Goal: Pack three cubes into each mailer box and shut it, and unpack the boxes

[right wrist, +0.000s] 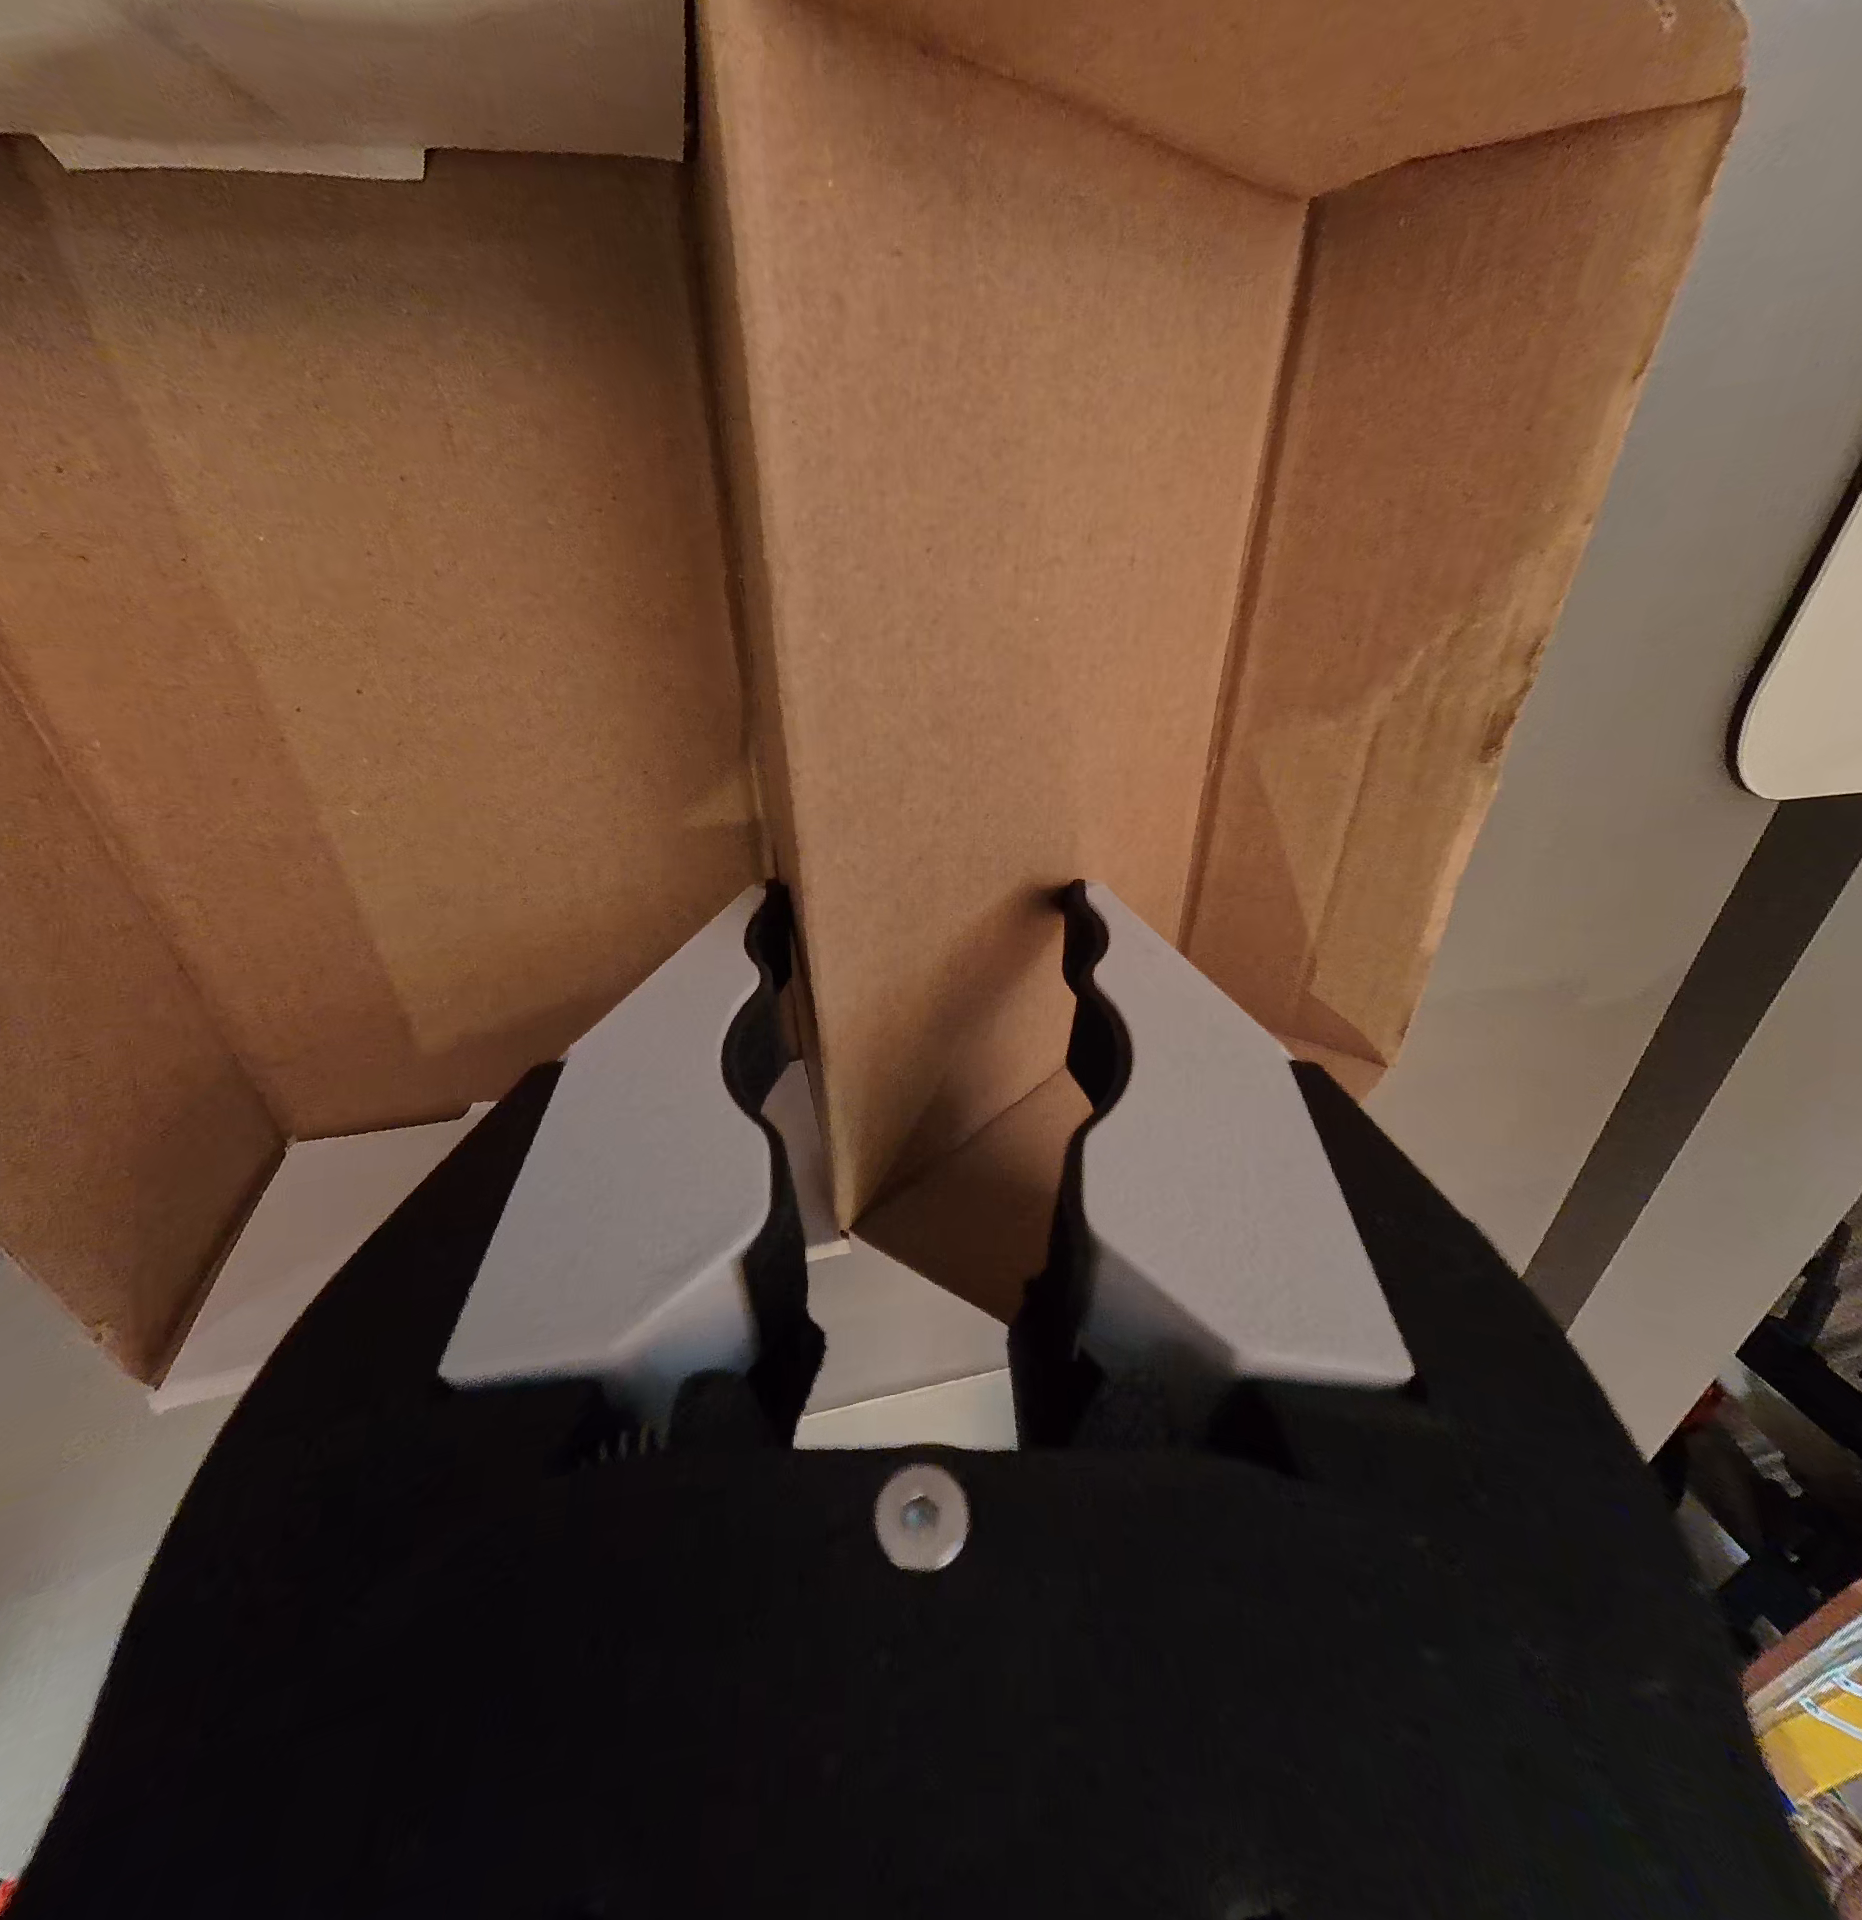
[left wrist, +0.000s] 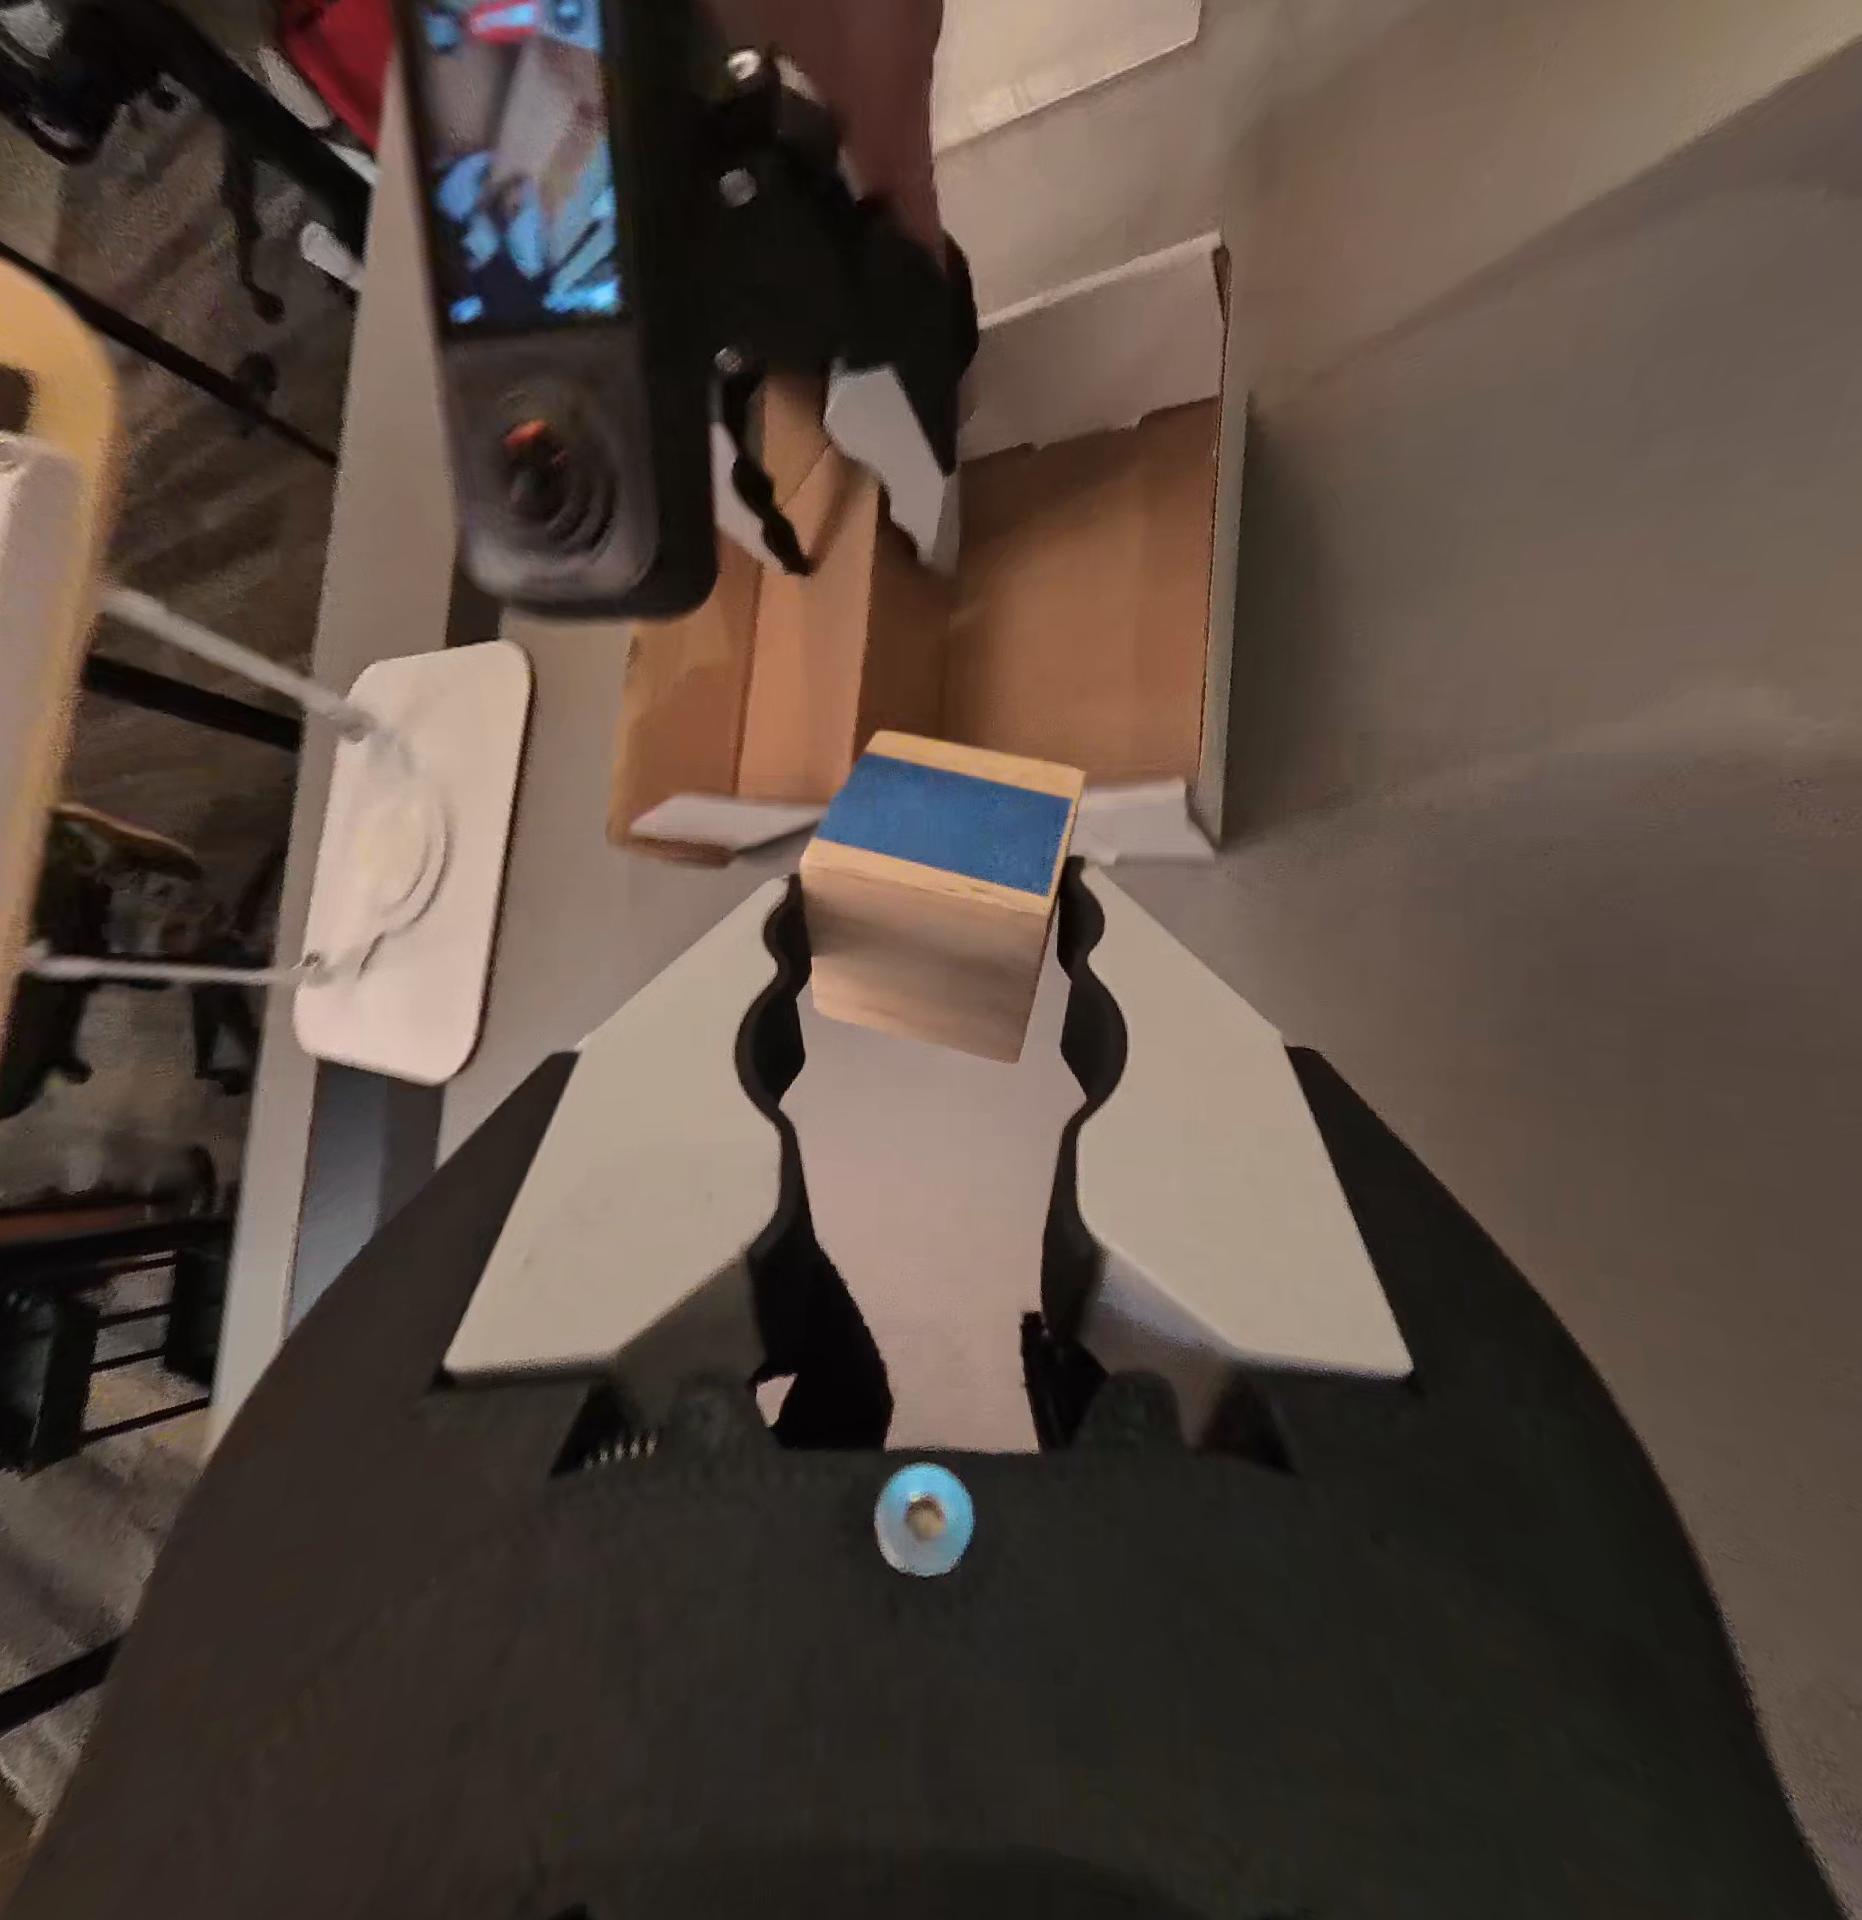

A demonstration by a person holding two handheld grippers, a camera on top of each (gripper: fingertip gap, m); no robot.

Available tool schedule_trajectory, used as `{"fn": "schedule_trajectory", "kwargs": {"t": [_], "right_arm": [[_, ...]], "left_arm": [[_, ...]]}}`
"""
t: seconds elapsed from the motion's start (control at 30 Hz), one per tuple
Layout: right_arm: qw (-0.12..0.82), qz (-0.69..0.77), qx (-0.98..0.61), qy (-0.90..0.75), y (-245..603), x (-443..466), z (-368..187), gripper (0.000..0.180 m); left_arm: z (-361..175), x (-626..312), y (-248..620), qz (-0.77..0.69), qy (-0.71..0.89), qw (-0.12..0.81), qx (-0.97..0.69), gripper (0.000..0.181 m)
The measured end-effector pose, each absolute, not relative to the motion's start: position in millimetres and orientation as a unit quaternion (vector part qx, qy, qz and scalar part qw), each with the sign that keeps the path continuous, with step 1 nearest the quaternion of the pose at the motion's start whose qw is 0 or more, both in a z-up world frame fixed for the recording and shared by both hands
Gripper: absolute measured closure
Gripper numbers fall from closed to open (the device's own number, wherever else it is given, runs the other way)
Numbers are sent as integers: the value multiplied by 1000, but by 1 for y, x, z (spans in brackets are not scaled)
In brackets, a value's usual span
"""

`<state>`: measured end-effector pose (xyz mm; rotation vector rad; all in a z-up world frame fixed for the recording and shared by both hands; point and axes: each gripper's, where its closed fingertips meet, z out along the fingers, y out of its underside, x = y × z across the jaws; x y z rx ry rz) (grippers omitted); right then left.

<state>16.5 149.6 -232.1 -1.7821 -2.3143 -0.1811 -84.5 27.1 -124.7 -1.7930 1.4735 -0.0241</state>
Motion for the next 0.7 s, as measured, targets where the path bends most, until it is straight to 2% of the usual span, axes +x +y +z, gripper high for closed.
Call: {"fn": "schedule_trajectory", "kwargs": {"t": [0.3,0.7], "right_arm": [[108,-57,-605,-787,149,16,-232,129],[109,-46,-608,-785,149,15,-232,129]], "left_arm": [[-187,-28,60,-24,594,310,-742,134],[-218,-29,61,25,597,213,-773,134]]}}
